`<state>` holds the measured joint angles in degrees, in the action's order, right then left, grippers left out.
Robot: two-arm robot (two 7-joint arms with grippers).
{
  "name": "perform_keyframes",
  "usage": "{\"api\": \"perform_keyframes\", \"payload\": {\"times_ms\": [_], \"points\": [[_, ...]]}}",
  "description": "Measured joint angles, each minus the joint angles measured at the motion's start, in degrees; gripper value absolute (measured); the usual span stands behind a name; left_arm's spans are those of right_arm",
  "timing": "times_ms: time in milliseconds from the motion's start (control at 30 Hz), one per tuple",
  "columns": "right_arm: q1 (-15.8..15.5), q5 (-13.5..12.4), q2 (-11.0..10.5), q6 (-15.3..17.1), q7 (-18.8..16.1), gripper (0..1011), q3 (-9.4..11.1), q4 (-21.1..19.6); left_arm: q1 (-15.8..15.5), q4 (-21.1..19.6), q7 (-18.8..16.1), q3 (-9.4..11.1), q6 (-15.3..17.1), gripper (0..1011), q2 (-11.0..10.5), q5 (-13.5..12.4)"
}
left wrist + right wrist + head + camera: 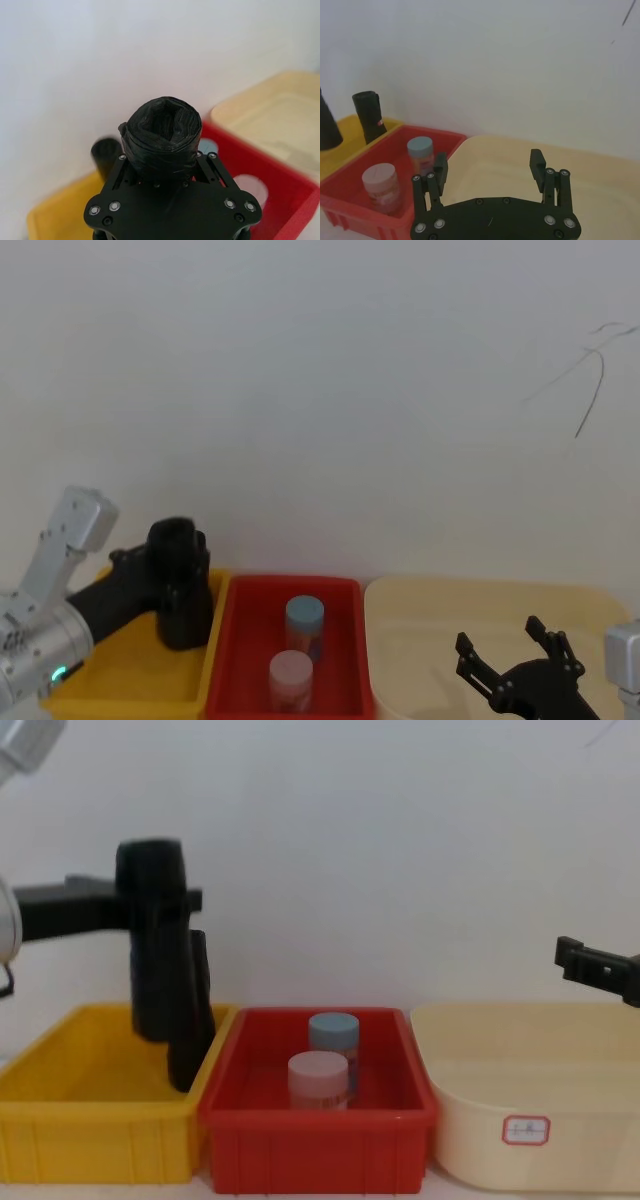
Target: Pick up the garbage bag with the one hand and transfer it to the other hand.
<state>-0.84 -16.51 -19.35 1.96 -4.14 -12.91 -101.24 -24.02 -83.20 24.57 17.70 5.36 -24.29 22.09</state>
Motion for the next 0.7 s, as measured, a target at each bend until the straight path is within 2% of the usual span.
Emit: {"api": "perform_keyframes", "payload": {"times_ms": [367, 700], "points": [[0.10, -1.80, -1.15, 0.89, -3.72, 1000, 0.04, -0.98, -2.12, -5.00, 5.12, 0.52, -0.55, 371, -0.85, 2.66], [0.61, -4.88, -3.46, 2.86, -10.10, 1000, -0.53, -2.47, -2.93, -7.89, 8.49, 2.35, 0.34, 371, -1.30, 4.48]]}}
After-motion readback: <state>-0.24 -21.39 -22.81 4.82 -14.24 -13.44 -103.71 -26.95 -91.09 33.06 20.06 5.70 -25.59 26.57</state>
